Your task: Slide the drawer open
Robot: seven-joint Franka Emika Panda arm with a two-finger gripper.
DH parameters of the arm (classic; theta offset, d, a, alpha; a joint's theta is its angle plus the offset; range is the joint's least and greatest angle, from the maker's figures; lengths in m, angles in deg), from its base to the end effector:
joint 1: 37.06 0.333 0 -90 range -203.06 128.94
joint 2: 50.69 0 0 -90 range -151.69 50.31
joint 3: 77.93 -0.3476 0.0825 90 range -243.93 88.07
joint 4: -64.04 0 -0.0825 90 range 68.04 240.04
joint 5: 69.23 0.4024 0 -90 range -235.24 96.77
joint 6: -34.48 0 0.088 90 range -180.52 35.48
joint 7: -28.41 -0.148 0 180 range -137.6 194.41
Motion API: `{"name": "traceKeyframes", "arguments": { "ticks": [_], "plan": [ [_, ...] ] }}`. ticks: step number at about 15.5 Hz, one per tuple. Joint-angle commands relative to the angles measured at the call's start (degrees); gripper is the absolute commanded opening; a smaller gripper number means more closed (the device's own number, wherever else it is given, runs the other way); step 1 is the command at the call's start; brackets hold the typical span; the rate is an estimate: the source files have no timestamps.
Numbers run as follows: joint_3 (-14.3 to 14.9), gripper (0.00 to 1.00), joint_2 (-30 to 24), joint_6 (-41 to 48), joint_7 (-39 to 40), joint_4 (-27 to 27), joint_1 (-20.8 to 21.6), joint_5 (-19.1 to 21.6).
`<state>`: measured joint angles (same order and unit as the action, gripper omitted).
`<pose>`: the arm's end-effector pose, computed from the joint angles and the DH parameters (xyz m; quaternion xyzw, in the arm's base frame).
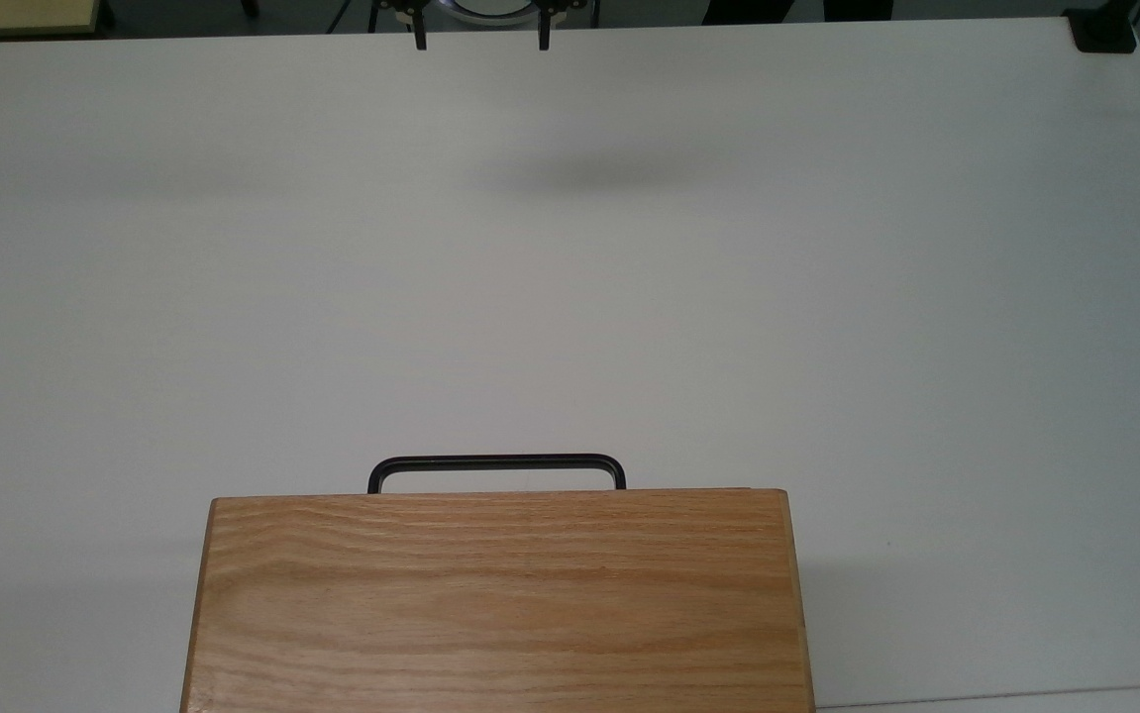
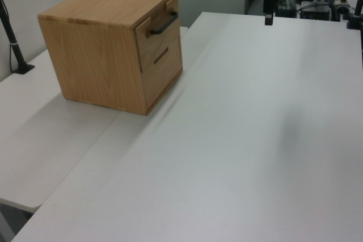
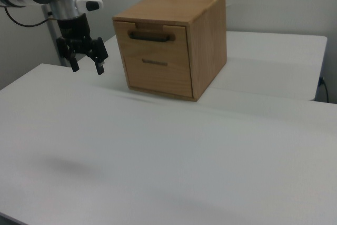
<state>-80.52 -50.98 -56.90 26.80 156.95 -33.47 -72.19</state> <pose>0.5688 0.0541 0.5954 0.9988 0.0408 -0.0090 0.0266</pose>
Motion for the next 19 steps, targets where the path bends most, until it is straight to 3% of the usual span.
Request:
{"name": "traceKeyframes", "arguments": {
  "ticks": [1, 14, 19],
  "plan": [
    [0.3, 1.0, 0.38, -0.28, 0.64, -0.36, 0.11, 1.03],
    [0.56, 1.0, 1.61, 1.11, -0.32, -1.5, -0.07, 1.02],
    [0.13, 1.0, 2.05, 2.44, -16.2, -3.18, 0.37, 0.93]
  ]
}}
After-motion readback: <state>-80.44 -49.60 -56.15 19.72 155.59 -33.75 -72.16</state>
